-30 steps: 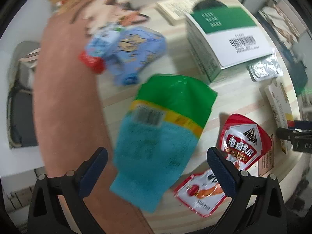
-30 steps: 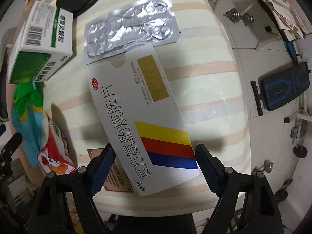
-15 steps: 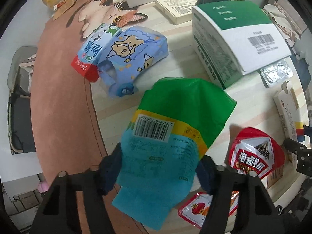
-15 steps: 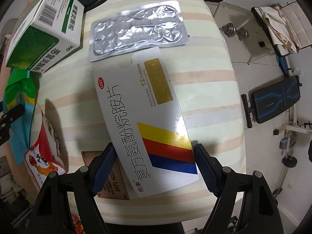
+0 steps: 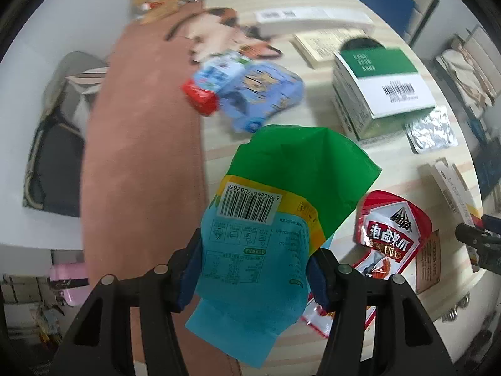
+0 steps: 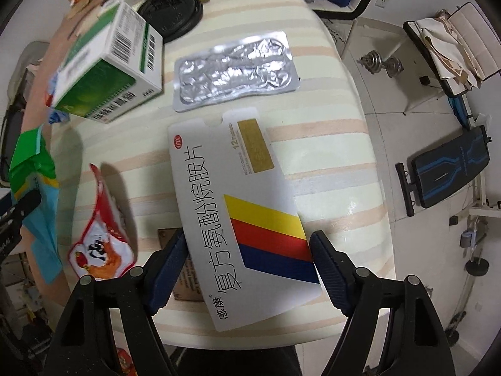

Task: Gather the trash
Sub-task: 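Lift the snack bag with the left tool while the right tool lifts the medicine box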

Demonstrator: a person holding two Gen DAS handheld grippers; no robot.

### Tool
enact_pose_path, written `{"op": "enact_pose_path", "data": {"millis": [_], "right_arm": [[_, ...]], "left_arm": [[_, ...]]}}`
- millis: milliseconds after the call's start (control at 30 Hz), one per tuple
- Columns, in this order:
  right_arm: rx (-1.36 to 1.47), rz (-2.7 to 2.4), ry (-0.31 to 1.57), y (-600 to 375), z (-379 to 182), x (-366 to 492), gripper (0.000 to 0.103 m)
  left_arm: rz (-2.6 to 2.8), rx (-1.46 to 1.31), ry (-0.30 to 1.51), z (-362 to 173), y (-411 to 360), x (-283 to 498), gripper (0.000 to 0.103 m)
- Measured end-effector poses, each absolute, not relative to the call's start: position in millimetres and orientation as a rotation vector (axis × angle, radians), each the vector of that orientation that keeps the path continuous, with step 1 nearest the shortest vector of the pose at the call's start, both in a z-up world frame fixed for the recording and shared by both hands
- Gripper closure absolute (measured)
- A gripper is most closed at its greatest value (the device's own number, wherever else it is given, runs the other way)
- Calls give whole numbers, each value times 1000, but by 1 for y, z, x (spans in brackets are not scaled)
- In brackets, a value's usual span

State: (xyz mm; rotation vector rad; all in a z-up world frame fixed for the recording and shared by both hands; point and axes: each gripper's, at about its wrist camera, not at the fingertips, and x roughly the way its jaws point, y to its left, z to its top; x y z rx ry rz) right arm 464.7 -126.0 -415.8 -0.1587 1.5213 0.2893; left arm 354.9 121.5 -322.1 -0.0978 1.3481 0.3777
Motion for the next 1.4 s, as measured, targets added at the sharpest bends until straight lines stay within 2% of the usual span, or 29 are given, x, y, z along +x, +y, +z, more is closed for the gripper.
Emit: {"op": "enact_pose_path", "data": {"millis": [267,300,333,367,567,700,767,800,1033,1067,1100,1133,1400], "right_arm": [[-71,321,1436,-119,-378,435,25],[-64,325,1422,-119,-373,429,34],[-50,336,1408,-117,-363,418,80],[-37,329,1401,-116,-356,407,89],[-12,364,1313,-111,-350,361,88],[162,266,1329,-148,-354,369,86],[186,235,1388,-152,-366,378,38],[190,224,1403,-152,-370,382,9],[64,128,1462,-111,-427,415,9],[4,111,1478,-102,-438,418,11],[-33,100,1496,-97,-446,418,20],[-82,89,1463,-91,-444,416,28],[-35,168,1402,-116,-419,372,29]], "left_arm": [[463,-189,1227,-281,133,298,47],[464,-203,1207,-275,135,289,47],[464,-211,1194,-271,134,281,47],[458,-221,1177,-265,133,269,47],[430,-269,1153,-274,135,220,47],[475,-273,1139,-285,133,210,47],[504,-295,1131,-290,132,209,47],[506,-306,1132,-292,131,208,47],[532,-344,1164,-323,134,227,47],[538,-347,1166,-327,136,230,47],[543,-348,1166,-329,137,232,47],[549,-346,1167,-332,138,234,47],[534,-366,1157,-328,134,218,47]]}}
